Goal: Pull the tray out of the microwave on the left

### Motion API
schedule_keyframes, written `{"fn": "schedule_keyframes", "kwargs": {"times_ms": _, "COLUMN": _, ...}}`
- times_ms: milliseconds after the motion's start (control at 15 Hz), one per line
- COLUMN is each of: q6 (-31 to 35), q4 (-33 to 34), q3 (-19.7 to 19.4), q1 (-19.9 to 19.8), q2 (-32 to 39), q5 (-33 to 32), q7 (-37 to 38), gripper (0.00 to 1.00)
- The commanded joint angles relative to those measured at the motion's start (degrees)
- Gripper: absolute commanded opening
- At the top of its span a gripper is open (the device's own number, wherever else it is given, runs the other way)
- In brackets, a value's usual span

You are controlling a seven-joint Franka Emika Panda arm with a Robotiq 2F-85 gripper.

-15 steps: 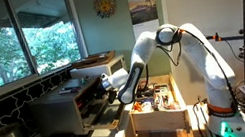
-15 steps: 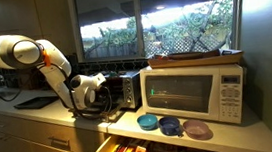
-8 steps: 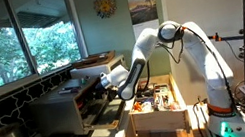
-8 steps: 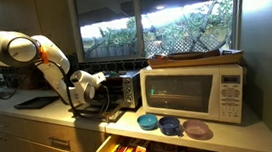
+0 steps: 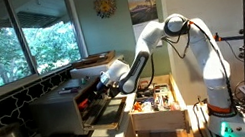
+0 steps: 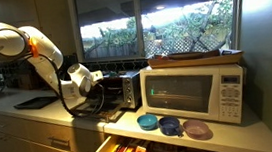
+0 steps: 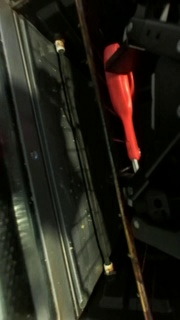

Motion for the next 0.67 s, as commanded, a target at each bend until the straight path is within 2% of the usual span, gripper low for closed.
{"fn": "schedule_keyframes", "kwargs": {"times_ms": 0, "q6": -8.03, "q4": -5.72, "q3": 10.35, "q1": -9.15, "q2": -4.18, "q5": 0.21, "q7": 1.83, "gripper": 1.00}}
{"fn": "schedule_keyframes", "kwargs": {"times_ms": 200, "q6": -12.82, "q4": -7.25, "q3": 17.61, "q1": -16.10, "q2": -6.22, "q5": 3.51, "q7": -0.35, "gripper": 1.00}}
{"fn": "schedule_keyframes", "kwargs": {"times_ms": 600, "q6": -18.06, "q4": -9.41, "q3": 28.06, "q1": -26.48, "q2": -10.49, "q5": 11.05, "q7": -3.96, "gripper": 1.00}}
